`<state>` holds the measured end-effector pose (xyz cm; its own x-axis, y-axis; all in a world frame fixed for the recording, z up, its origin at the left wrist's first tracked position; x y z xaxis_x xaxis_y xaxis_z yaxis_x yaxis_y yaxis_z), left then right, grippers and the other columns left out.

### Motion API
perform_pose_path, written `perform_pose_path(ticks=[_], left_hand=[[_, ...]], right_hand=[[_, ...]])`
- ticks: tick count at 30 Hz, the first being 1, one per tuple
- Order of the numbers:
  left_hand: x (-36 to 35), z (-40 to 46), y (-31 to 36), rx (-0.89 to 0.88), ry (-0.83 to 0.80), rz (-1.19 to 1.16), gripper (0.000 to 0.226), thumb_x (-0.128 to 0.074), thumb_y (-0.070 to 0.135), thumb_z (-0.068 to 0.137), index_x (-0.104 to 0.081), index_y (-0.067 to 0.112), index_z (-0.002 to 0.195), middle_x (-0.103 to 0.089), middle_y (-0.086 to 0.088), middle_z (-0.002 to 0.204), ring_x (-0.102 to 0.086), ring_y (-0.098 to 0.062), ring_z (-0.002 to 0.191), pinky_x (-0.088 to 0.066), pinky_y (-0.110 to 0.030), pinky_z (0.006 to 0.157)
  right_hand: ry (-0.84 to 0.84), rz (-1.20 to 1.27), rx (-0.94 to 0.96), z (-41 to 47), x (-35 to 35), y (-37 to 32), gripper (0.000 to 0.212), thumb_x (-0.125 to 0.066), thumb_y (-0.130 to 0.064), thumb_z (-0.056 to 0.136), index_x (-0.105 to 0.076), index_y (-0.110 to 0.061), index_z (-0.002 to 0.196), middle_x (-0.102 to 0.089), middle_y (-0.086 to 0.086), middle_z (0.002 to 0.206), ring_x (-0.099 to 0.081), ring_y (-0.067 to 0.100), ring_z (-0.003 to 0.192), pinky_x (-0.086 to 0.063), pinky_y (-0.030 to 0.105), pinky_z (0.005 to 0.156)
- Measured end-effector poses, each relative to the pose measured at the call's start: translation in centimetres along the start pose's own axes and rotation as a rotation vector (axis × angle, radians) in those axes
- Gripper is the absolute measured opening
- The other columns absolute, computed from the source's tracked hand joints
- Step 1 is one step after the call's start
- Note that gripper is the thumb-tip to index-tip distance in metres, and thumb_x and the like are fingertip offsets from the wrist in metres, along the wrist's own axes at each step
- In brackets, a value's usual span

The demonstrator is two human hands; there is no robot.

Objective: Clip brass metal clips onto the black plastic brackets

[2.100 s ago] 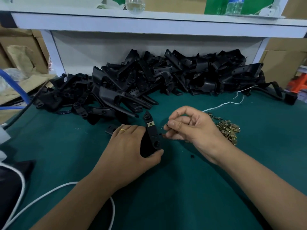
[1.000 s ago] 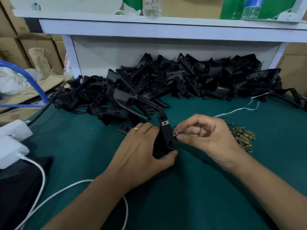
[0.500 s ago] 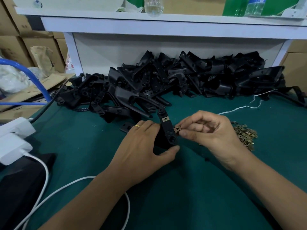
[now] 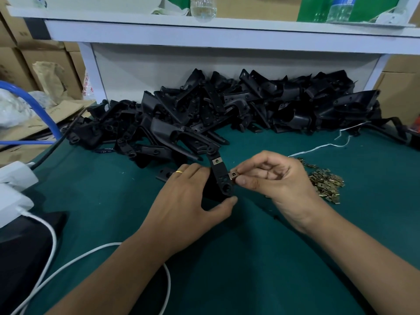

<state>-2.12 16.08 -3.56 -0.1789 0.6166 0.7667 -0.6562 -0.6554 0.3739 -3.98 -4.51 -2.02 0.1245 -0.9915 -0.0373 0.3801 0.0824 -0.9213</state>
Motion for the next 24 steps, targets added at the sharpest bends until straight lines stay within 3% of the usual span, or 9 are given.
perform_pose_path(ticks=[4, 8, 14, 24], left_hand=[[0.05, 0.0, -0.05, 0.009, -0.019, -0.004, 0.043, -0.05, 0.071, 0.086, -0.055, 0.031, 0.099, -0.051, 0.018, 0.097, -0.045, -0.007, 0.096, -0.038, -0.02, 0.084], [0.1, -0.08, -0.07, 0.008, -0.036, -0.004, 0.043, -0.048, 0.072, 0.085, -0.055, 0.031, 0.098, -0.051, 0.017, 0.097, -0.046, -0.007, 0.097, -0.042, -0.024, 0.085], [0.01, -0.02, -0.24, 0.004, -0.025, 0.008, 0.039, -0.053, 0.069, 0.084, -0.051, 0.031, 0.095, -0.05, 0.017, 0.095, -0.045, -0.008, 0.094, -0.036, -0.02, 0.08], [-0.05, -0.06, -0.3, -0.007, -0.026, 0.007, 0.042, -0.057, 0.068, 0.085, -0.056, 0.029, 0.099, -0.051, 0.017, 0.097, -0.046, -0.008, 0.097, -0.042, -0.022, 0.085]], right_hand=[[-0.009, -0.036, 0.001, -0.09, 0.06, -0.06, 0.018, -0.081, 0.003, 0.079, -0.074, -0.002, 0.095, -0.078, 0.02, 0.102, -0.077, 0.03, 0.097, -0.061, 0.031, 0.087], [-0.04, -0.083, 0.029, -0.12, 0.17, -0.28, 0.016, -0.081, 0.0, 0.08, -0.075, -0.007, 0.094, -0.078, 0.019, 0.102, -0.076, 0.037, 0.098, -0.062, 0.041, 0.092], [-0.074, -0.088, 0.041, -0.15, -0.03, 0.14, 0.017, -0.079, 0.004, 0.082, -0.076, -0.008, 0.093, -0.078, 0.018, 0.102, -0.077, 0.03, 0.096, -0.061, 0.031, 0.088], [-0.054, -0.067, -0.05, 0.06, 0.4, -0.21, 0.013, -0.079, -0.001, 0.077, -0.078, -0.006, 0.089, -0.079, 0.017, 0.1, -0.078, 0.025, 0.093, -0.06, 0.025, 0.082]])
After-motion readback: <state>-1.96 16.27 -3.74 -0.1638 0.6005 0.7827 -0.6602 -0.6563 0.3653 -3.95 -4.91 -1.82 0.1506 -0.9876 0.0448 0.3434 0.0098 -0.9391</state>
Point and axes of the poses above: each hand's wrist, its own z-axis towards the middle knuckle, its own x-axis out of the back of the hand, y = z × x, the point moved 1 cm from there along z, towards the middle knuckle
